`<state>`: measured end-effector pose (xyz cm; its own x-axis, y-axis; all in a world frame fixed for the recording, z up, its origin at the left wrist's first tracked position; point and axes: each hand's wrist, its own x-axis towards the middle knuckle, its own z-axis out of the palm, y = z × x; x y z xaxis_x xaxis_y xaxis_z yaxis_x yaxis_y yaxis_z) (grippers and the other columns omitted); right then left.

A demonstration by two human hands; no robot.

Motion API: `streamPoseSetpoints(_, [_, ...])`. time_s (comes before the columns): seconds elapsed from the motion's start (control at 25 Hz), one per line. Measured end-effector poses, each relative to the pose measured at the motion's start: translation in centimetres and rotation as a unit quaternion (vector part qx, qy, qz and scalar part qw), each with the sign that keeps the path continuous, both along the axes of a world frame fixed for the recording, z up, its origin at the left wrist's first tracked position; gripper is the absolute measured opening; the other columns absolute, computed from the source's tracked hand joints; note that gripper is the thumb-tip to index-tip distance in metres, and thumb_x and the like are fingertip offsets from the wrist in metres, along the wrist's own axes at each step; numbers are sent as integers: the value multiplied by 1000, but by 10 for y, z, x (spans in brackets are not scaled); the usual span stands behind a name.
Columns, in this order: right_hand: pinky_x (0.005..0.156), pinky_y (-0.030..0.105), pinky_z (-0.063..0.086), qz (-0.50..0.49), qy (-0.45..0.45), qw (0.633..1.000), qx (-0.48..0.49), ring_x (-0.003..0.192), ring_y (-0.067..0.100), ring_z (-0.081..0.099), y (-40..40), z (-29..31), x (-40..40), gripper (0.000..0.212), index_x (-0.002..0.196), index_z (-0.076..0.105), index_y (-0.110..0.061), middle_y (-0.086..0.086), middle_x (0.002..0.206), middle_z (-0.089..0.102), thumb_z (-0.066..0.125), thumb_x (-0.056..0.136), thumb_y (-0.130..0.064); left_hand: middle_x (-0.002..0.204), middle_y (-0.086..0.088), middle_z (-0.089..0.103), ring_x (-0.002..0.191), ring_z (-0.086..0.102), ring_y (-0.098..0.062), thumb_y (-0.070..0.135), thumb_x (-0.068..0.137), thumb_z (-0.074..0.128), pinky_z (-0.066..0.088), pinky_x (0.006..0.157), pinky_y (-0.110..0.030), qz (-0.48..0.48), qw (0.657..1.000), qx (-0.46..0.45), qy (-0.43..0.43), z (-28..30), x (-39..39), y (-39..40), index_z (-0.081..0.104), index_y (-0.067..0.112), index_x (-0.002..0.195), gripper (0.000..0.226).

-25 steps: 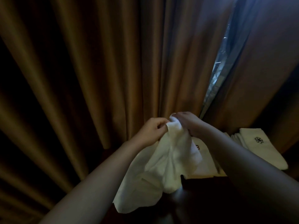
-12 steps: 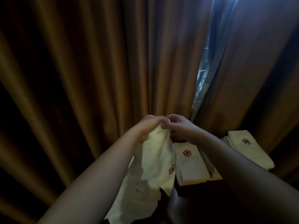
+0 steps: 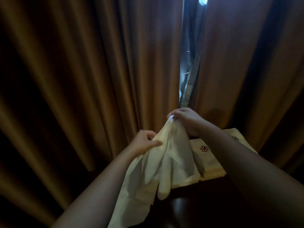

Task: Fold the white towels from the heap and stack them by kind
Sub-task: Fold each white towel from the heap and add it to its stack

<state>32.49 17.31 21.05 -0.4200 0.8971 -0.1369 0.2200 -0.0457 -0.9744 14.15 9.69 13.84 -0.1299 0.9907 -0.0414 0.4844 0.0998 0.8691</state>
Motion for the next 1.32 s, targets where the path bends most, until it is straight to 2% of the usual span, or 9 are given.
streamPoseSetpoints(0.08, [88, 37, 49, -12, 17, 1000, -13, 100, 23, 56, 4, 4, 22, 25, 92, 72, -10, 9, 107, 59, 47, 90, -8, 82, 1, 71, 78, 67, -13, 27, 77, 77, 56, 76, -35, 29, 995, -63, 78, -30, 8, -3, 73, 19, 81, 9])
streamPoseSetpoints(0.2, [80, 31, 48, -16, 42, 999, 4, 103, 20, 53, 15, 3, 66, 26, 103, 69, -9, 7, 111, 57, 47, 91, -8, 83, 6, 68, 81, 64, -13, 24, 85, 67, 56, 76, -35, 92, 981, -83, 146, -64, 28, -14, 69, 26, 78, 8])
streamPoseSetpoints(0.4, [74, 25, 39, -59, -78, 972, 214, 94, 19, 54, 33, -29, 141, 15, 101, 66, -10, 7, 98, 60, 52, 95, -6, 90, -5, 69, 88, 66, -28, 8, 92, 51, 56, 76, -40, 314, 942, 41, -112, -50, 70, -20, 66, 24, 85, 23])
streamPoseSetpoints(0.56, [73, 24, 36, -100, -216, 933, 270, 86, 15, 53, 31, -53, 195, 17, 97, 68, -8, 3, 90, 61, 52, 96, -13, 97, 3, 65, 90, 57, -11, 2, 89, 47, 43, 75, -24, 249, 952, 150, 102, -23, 107, -29, 66, 18, 97, 26])
streamPoseSetpoints(0.68, [75, 32, 48, -162, -166, 948, 220, 85, 19, 58, 24, -63, 220, 16, 94, 67, -13, 4, 93, 64, 52, 97, -15, 99, -6, 64, 95, 57, -20, -2, 82, 53, 42, 80, -29, 196, 925, 163, 281, -27, 121, -40, 68, 10, 102, 27])
streamPoseSetpoints(0.76, [75, 29, 44, -195, -157, 942, 222, 86, 16, 56, 14, -65, 226, 17, 98, 66, -14, 0, 91, 61, 49, 98, -17, 94, -11, 64, 90, 60, -28, -5, 78, 53, 44, 76, -33, 220, 909, 157, 317, -35, 131, -51, 69, 8, 96, 26])
streamPoseSetpoints(1.0, [75, 27, 40, -256, -64, 936, 232, 92, 16, 55, -22, -70, 258, 20, 103, 63, -11, 2, 99, 60, 45, 99, -19, 78, -3, 65, 75, 62, -21, 3, 87, 47, 49, 63, -30, 333, 918, 94, 194, -48, 164, -98, 65, 13, 78, 23])
streamPoseSetpoints(1.2, [90, 37, 47, -291, -94, 920, 244, 106, 24, 55, -63, -93, 276, 23, 103, 63, -16, 7, 110, 62, 42, 99, -25, 79, -3, 58, 82, 60, -27, 1, 89, 42, 55, 63, -36, 378, 918, 77, -88, -53, 187, -125, 57, 16, 76, 24])
streamPoseSetpoints(1.32, [100, 38, 38, -327, -125, 903, 250, 117, 27, 47, -108, -108, 286, 23, 111, 62, -12, 10, 118, 57, 44, 99, -21, 79, -2, 58, 83, 55, -22, 0, 84, 42, 42, 68, -31, 375, 920, 112, -36, -61, 204, -167, 52, 18, 74, 23])
